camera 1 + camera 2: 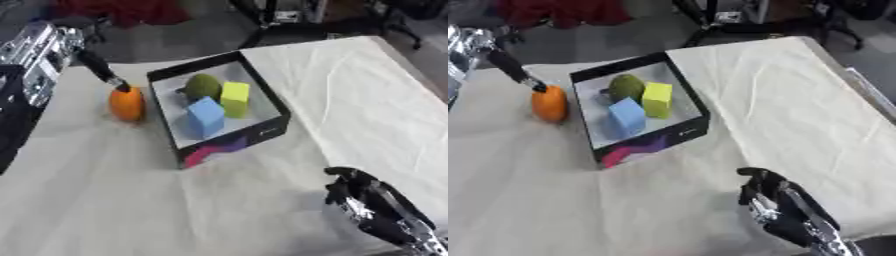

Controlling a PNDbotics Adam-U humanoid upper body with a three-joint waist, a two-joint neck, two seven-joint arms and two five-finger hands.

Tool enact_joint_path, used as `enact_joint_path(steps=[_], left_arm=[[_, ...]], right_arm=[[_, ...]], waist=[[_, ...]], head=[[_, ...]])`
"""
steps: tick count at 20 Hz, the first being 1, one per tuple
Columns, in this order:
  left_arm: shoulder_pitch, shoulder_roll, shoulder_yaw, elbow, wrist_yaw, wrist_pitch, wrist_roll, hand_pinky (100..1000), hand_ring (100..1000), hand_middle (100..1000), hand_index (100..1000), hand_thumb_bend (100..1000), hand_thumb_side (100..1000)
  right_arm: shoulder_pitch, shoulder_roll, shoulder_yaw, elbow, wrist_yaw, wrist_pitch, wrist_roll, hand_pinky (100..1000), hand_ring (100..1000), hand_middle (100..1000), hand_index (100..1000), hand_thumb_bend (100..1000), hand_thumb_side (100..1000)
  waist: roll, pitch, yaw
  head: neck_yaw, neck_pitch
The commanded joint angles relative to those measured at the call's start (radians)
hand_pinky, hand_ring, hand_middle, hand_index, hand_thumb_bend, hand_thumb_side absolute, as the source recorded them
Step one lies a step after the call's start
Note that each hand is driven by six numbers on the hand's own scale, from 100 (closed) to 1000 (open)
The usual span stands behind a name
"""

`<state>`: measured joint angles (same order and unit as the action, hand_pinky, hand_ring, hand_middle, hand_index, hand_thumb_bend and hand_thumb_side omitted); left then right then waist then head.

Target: Pick up objects on the table and place them in the box.

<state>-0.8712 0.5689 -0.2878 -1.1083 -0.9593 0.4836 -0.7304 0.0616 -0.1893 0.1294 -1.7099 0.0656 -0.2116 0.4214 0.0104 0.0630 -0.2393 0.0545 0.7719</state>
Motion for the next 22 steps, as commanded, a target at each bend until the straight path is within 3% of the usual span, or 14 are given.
enact_joint_path(steps=[1, 6, 13, 22], left_arm=[[-0.012, 0.012, 0.003, 0.013, 0.019, 0.116, -0.150, 835, 783, 803, 871, 796, 302], [0.001, 0.000, -0.009, 0.027, 0.036, 0.112, -0.171, 821, 768, 783, 856, 757, 274], [0.015, -0.027, -0.027, 0.030, 0.089, 0.097, -0.101, 801, 750, 765, 851, 705, 240], [0.032, -0.064, -0.054, 0.066, 0.075, 0.079, -0.022, 779, 723, 736, 828, 541, 216]], right_arm=[[-0.007, -0.011, -0.006, -0.010, 0.003, -0.003, -0.003, 824, 545, 482, 821, 100, 470], [-0.008, -0.011, -0.006, -0.011, 0.002, -0.003, -0.003, 824, 545, 483, 821, 100, 470], [-0.008, -0.010, -0.005, -0.011, 0.002, -0.003, -0.002, 825, 545, 483, 821, 100, 470], [-0.010, -0.009, -0.004, -0.011, 0.002, -0.002, -0.002, 824, 545, 482, 821, 100, 470]], waist=[[-0.011, -0.014, 0.000], [-0.010, -0.014, -0.001], [-0.012, -0.012, -0.003], [-0.013, -0.012, -0.007]], head=[[-0.002, -0.002], [-0.002, -0.002], [0.000, -0.002], [0.000, -0.002]])
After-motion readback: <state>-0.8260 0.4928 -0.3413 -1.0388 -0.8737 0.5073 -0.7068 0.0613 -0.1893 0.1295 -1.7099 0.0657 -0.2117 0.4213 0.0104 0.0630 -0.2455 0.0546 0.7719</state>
